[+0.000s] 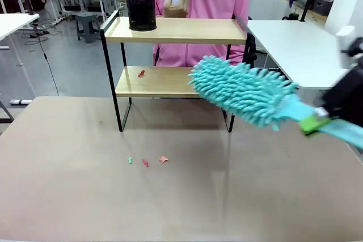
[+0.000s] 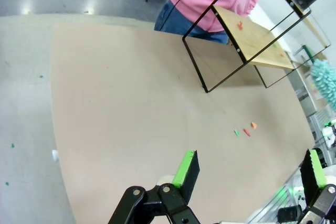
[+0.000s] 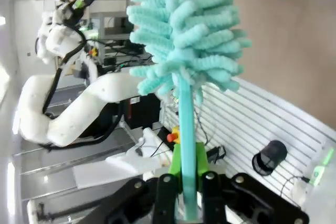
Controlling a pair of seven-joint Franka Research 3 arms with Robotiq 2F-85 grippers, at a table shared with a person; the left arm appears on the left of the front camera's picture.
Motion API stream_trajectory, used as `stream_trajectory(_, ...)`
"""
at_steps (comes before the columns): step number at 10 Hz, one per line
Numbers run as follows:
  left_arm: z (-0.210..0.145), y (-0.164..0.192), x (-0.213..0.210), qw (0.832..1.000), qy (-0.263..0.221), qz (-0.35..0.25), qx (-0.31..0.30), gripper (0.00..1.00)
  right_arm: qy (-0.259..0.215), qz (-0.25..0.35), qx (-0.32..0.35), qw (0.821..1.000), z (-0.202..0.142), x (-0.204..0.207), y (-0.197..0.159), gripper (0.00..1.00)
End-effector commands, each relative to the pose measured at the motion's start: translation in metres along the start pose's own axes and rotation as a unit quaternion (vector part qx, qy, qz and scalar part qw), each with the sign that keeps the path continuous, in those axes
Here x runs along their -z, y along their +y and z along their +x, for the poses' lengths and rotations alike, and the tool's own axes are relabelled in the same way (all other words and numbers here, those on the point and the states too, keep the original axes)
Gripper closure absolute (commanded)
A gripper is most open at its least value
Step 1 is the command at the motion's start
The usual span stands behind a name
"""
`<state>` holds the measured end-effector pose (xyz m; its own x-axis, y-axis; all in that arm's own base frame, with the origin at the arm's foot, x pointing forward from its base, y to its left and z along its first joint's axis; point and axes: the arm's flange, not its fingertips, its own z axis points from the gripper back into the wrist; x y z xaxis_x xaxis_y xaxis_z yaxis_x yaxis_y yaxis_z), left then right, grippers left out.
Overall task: Clean the shelf.
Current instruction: Clean the remaining tier of the Shelf with the Duster once objects are removed.
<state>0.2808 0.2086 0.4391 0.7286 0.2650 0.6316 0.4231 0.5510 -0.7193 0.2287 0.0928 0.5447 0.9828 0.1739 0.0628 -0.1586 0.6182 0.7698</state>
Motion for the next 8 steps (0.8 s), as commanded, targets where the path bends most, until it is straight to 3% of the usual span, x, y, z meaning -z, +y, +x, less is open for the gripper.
stream_trajectory(1, 0.000, -0.001, 0.001, 1.000, -0.011, -0.008, 0.009, 0.00, -0.008, -0.007, 0.027, 1.000, 0.012, 0.033, -0.008, 1.00)
stream_trajectory(2, 0.000, -0.001, 0.001, 1.000, -0.011, -0.008, 0.009, 0.00, -0.058, -0.024, 0.029, 0.998, 0.016, 0.035, -0.011, 1.00)
stream_trajectory(3, 0.000, -0.001, 0.001, 1.000, -0.011, -0.008, 0.009, 0.00, 0.003, -0.015, 0.004, 1.000, 0.012, 0.019, 0.002, 1.00)
stream_trajectory(4, 0.000, -0.001, 0.001, 1.000, -0.011, -0.008, 0.009, 0.00, 0.003, -0.015, 0.004, 1.000, 0.012, 0.019, 0.002, 1.00)
stream_trajectory(5, 0.000, -0.001, 0.001, 1.000, -0.011, -0.008, 0.009, 0.00, -0.011, -0.032, 0.011, 0.999, 0.023, 0.030, 0.000, 0.88)
stream_trajectory(8, 0.000, -0.001, 0.001, 1.000, -0.011, -0.008, 0.009, 0.00, -0.099, -0.098, 0.028, 0.990, 0.075, 0.043, 0.006, 0.88)
